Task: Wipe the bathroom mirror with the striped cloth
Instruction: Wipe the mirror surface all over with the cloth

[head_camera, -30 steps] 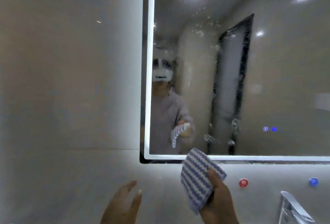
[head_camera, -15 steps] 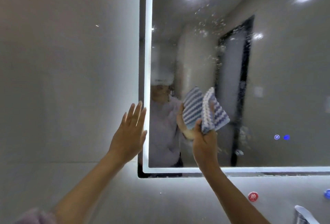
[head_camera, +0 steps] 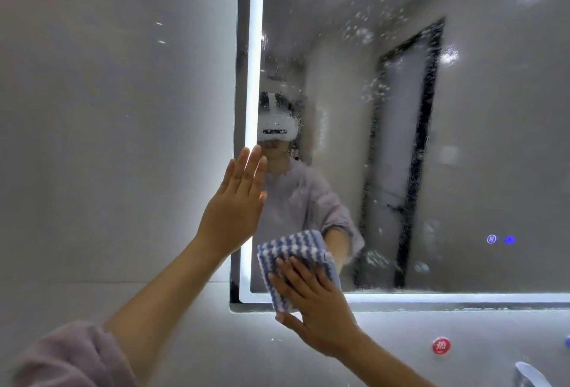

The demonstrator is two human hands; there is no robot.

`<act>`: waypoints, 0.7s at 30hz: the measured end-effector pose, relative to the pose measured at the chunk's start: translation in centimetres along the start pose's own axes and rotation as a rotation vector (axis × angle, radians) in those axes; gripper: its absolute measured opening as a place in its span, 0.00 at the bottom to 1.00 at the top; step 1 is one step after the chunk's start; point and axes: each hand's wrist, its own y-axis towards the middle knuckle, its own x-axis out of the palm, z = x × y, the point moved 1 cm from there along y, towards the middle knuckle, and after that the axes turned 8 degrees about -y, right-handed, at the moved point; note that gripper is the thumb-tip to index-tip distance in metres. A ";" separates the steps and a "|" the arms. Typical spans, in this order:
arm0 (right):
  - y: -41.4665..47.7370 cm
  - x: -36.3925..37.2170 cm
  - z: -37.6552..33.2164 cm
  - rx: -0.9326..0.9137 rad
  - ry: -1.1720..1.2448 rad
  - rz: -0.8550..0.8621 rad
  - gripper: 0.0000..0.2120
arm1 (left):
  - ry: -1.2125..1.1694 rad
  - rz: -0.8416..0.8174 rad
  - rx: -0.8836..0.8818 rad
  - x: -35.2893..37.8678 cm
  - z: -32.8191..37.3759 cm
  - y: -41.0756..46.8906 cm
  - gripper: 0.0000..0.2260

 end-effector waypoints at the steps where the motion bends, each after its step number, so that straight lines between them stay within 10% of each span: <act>1: 0.0 -0.1 0.4 -0.032 0.004 0.014 0.26 | -0.002 0.018 0.006 0.1 0.0 0.0 0.23; 12: 8.4 -3.4 4.6 0.453 0.011 0.171 0.27 | 0.034 0.095 0.033 0.1 -0.1 0.0 0.24; 21: -1.1 1.7 0.2 -0.025 -0.098 0.020 0.27 | 0.090 0.069 0.035 0.5 -0.4 -0.3 0.24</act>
